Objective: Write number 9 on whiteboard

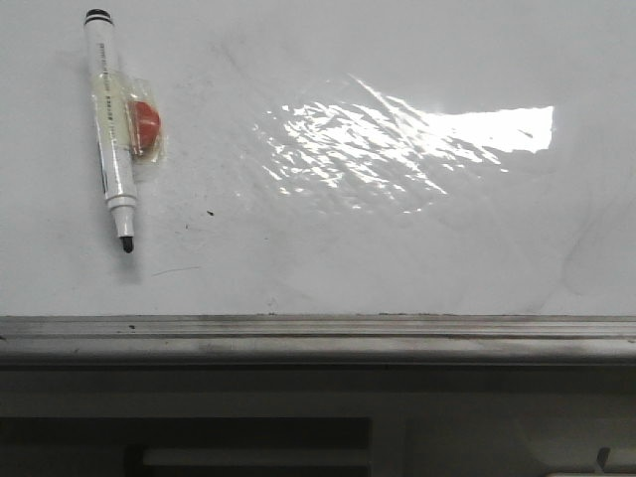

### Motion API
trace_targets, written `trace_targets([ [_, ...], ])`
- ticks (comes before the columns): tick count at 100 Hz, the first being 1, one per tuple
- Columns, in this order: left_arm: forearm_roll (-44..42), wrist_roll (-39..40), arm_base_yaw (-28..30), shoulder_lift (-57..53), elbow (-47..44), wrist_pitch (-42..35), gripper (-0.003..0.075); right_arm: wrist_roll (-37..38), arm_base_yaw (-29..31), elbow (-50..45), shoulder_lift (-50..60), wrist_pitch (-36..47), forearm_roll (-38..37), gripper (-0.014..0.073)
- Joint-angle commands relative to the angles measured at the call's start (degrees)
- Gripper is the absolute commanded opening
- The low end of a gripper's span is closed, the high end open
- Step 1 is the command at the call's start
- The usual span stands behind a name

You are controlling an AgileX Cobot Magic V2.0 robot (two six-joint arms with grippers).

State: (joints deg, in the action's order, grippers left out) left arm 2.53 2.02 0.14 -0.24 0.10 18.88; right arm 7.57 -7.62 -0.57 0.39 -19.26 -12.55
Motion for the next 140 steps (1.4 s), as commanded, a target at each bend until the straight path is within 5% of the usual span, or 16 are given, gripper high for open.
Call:
trace_targets([
  [1, 0.56, 0.27, 0.14, -1.55, -1.22, -3.53, -0.0020, -0.46, 0.18, -1.64, 1.12, 0.68, -0.07, -0.0050],
  [99, 0.56, 0.27, 0.14, -1.55, -1.22, -3.53, -0.0020, -0.46, 0.18, -1.64, 1.12, 2.00, -2.50, -0.0050],
  [113, -0.43, 0.27, 0.14, -1.55, -1.22, -5.91, -0.0020, 0.00, 0.18, -1.64, 1.12, 11.17, -8.17, -0.0050],
  [128, 3.93, 0.27, 0.14, -1.55, -1.22, -14.29, -0.0020, 9.78, 0.18, -1.64, 1.12, 30.27, 3.41, -0.0050],
  [140, 19.16, 0.40, 0.14, -1.55, -1.22, -20.96, -0.0020, 11.13, 0.18, -1.64, 1.12, 40.13, 7.24, -0.0050],
])
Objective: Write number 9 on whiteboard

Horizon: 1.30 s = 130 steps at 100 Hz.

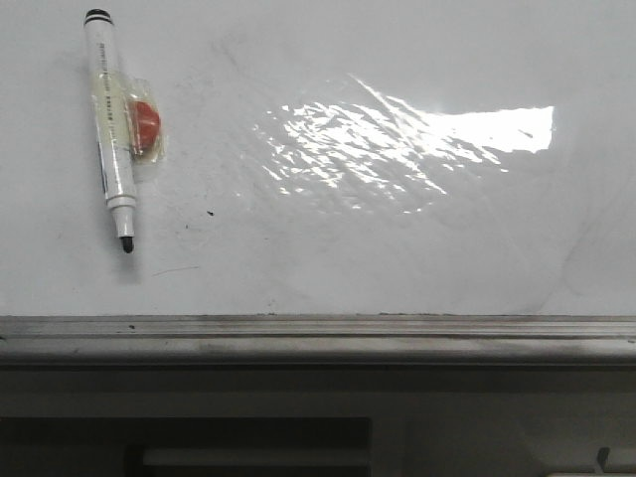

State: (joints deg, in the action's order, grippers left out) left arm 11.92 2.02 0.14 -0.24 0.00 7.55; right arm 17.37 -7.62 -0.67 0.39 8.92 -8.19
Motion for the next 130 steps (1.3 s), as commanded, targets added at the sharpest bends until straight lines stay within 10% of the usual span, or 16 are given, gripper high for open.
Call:
trace_targets([
  [1, 11.82, 0.40, 0.14, -1.55, -1.11, -9.97, -0.0020, 1.33, 0.18, -1.54, 1.12, 12.81, 2.88, -0.0050],
  [24, 39.90, 0.30, 0.14, -1.55, -1.01, -11.96, -0.0020, 1.74, 0.18, -1.54, 1.12, 17.71, 3.08, -0.0050],
  [46, 40.43, 0.29, 0.14, -1.55, -0.35, -9.08, -0.0020, 1.63, 0.18, 1.38, 1.00, 4.30, 15.93, -0.0047],
  [77, 27.77, -17.48, 0.14, 4.11, 16.87, 16.17, -0.0015, -2.27, 0.18, 17.74, -4.69, -28.66, 4.68, -0.0038],
  [95, 22.81, -19.94, 0.14, 17.23, 27.83, 29.08, 0.0191, -2.27, 0.18, 26.23, -11.79, -37.05, -0.32, -0.0034],
  [110, 27.81, -23.89, -1.89, 25.53, 31.25, 30.19, 0.0425, -2.27, 0.18, 30.46, -17.08, -40.58, 1.51, 0.0153],
  [130, 39.92, -34.02, -8.46, 34.90, 31.25, 30.20, 0.0348, -2.36, 0.18, 31.91, -19.49, -43.05, 5.41, 0.0426],
])
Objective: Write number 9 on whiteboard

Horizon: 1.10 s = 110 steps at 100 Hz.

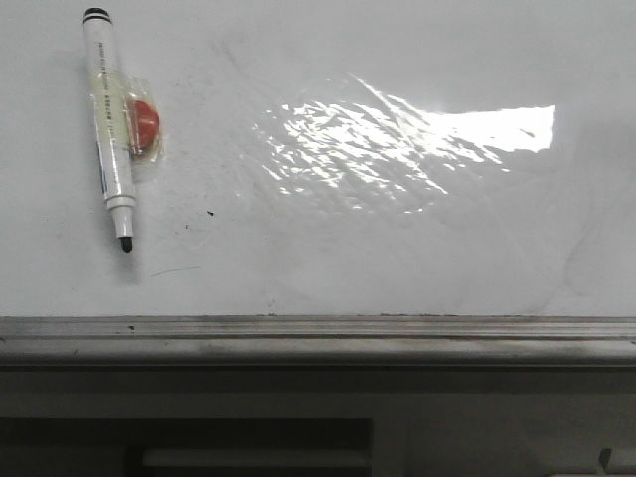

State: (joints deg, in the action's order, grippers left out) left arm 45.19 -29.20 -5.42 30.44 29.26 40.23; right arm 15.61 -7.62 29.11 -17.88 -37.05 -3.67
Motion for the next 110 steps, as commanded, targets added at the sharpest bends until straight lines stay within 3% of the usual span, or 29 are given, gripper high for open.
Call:
trace_targets([
  [1, 6.88, -2.80, -3.17, 4.60, 1.99, -2.53, 0.0348, -0.61, 0.18, 2.13, -1.21, 2.93, 0.88, 0.0429],
  [23, 16.75, -4.66, -11.53, 16.48, 2.48, -4.96, 0.0336, -0.61, 0.18, 2.13, -1.21, 2.93, 0.88, 0.0429],
  [42, 17.24, -5.98, -17.51, 23.94, 4.93, -11.66, 0.0336, -0.61, 0.18, 2.13, -1.21, 1.12, 0.88, 0.0429],
  [71, 19.94, -5.98, -18.88, 32.16, 5.33, -12.85, 0.0326, -0.61, 0.18, 2.13, -1.21, -2.24, 0.88, 0.0429],
  [82, 20.05, -5.98, -18.88, 33.22, 5.33, -15.47, 0.0232, -0.61, 0.18, 2.13, -1.21, -2.25, 0.88, 0.0429],
  [98, 21.11, -6.76, -18.88, 33.22, 5.57, -18.02, -0.0023, -0.61, 0.18, 2.13, -1.21, -2.16, 0.88, 0.0429],
  [110, 21.01, -16.03, -19.04, 33.22, 7.51, -11.40, -0.0020, -6.13, 0.18, 2.29, -1.21, -1.86, 2.61, 0.0428],
])
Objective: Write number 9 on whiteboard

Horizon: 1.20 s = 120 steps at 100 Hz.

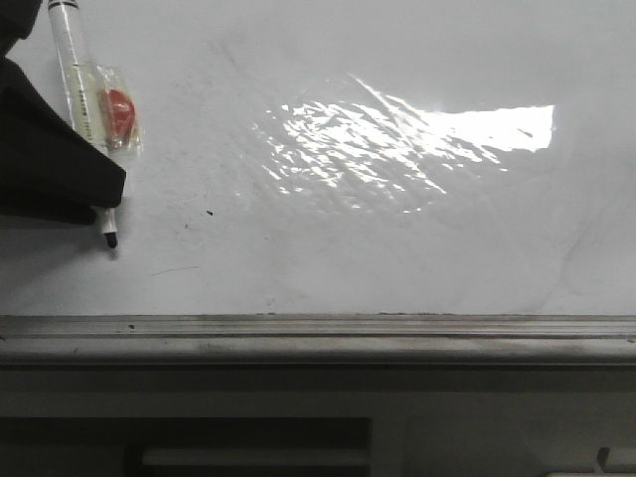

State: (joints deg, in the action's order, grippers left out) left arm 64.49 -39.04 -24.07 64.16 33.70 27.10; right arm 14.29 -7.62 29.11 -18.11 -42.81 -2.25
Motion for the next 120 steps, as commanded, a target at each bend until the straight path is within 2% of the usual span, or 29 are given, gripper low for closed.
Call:
trace_targets([
  [1, 1.71, -7.82, -0.37, -0.50, 3.47, 2.42, -0.0020, -5.68, 0.18, 2.30, -0.98, 4.06, 1.61, 0.0428],
  [8, 1.49, -16.15, -1.02, -0.63, 5.37, 9.38, -0.0020, -17.64, 0.18, 3.57, -0.98, 4.34, 8.72, 0.0428],
  [12, 0.66, -20.83, -1.72, -0.63, 6.40, 13.69, -0.0020, -28.97, 0.18, 4.60, -1.09, 4.34, 16.23, 0.0428],
  [22, -5.29, -30.27, -4.13, -0.63, 8.32, 19.16, -0.0020, -49.46, 0.18, 7.09, -2.50, 1.83, 32.53, 0.0428],
  [34, -17.05, -35.20, -9.34, -0.63, 9.48, 20.82, -0.0020, -64.67, -0.11, 8.20, -5.87, -3.07, 44.63, 0.0428],
  [49, -24.63, -35.20, -17.38, -0.52, 9.59, 15.64, -0.0020, -77.46, -1.77, 8.20, -9.67, -2.96, 53.67, 0.0429],
  [57, -24.65, -35.20, -20.08, -0.52, 9.70, 11.00, -0.0020, -80.11, -4.61, 8.20, -11.36, -2.96, 57.52, 0.0429],
  [68, -24.65, -35.20, -21.93, -0.52, 9.74, 6.72, -0.0020, -80.81, -10.27, 8.20, -14.07, -3.08, 57.38, 0.0429],
  [87, -25.81, -35.20, -21.93, -0.52, 9.74, 6.71, -0.0020, -81.90, -17.02, 8.20, -21.01, -1.61, 56.59, 0.0429],
  [110, -25.81, -35.20, -21.93, -0.52, 9.74, 6.71, -0.0020, -85.74, -26.04, 10.43, -31.10, 7.09, 56.69, 0.0429],
  [120, -25.81, -35.20, -21.93, -0.52, 9.74, 6.71, -0.0020, -86.00, -30.52, 12.46, -35.52, 13.40, 56.69, 0.0429],
])
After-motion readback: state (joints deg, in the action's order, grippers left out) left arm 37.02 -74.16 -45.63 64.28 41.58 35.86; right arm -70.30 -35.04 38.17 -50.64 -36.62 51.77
